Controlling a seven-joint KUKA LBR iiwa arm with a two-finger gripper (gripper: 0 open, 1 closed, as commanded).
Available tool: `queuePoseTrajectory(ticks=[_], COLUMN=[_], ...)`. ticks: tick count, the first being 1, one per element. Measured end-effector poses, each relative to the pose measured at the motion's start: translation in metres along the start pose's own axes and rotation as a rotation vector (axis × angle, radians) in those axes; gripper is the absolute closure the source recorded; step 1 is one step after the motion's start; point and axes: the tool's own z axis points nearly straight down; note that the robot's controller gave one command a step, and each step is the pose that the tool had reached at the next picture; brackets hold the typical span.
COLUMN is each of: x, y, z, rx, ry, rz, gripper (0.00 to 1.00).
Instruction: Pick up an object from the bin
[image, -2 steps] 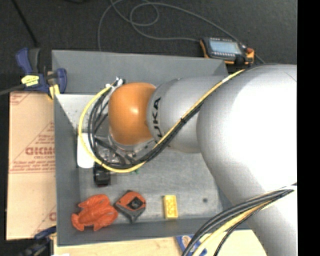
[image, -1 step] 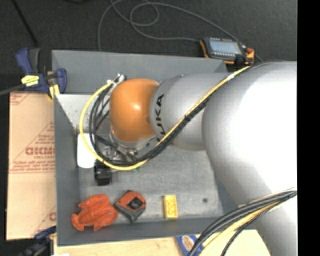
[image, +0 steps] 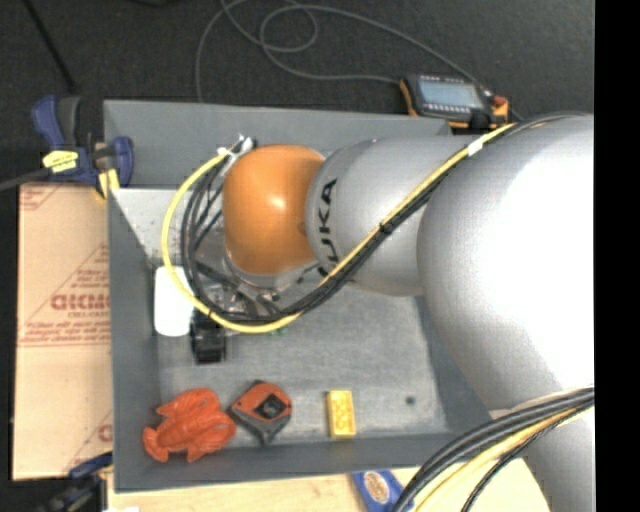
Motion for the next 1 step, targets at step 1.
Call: queuePoseTrajectory(ticks=[1], x=[-0.0009], y=[-0.0002], z=[-0.0126], rx=[0.0], ry=[-0.002], rz=[0.0], gripper=[1.0])
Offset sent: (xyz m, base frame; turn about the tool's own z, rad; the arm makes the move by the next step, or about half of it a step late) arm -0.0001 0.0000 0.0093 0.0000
